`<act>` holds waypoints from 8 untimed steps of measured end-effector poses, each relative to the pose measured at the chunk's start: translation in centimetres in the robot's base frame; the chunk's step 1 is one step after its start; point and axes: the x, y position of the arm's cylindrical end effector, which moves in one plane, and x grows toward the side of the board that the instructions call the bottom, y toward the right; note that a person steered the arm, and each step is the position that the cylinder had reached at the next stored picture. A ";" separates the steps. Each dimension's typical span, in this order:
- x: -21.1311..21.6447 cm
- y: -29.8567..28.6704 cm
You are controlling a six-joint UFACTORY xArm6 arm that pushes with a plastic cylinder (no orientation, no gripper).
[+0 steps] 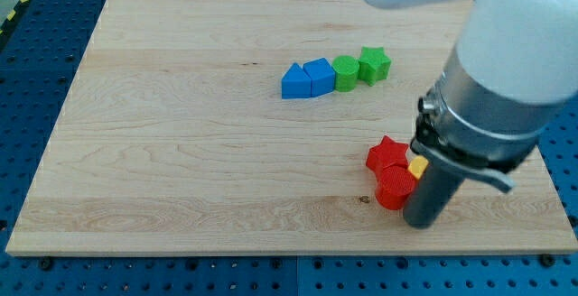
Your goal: Move your hand to the center right of the board
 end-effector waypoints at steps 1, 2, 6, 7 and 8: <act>0.0 0.0; 0.8 0.0; 2.4 8.0; 1.6 10.7; 0.5 12.3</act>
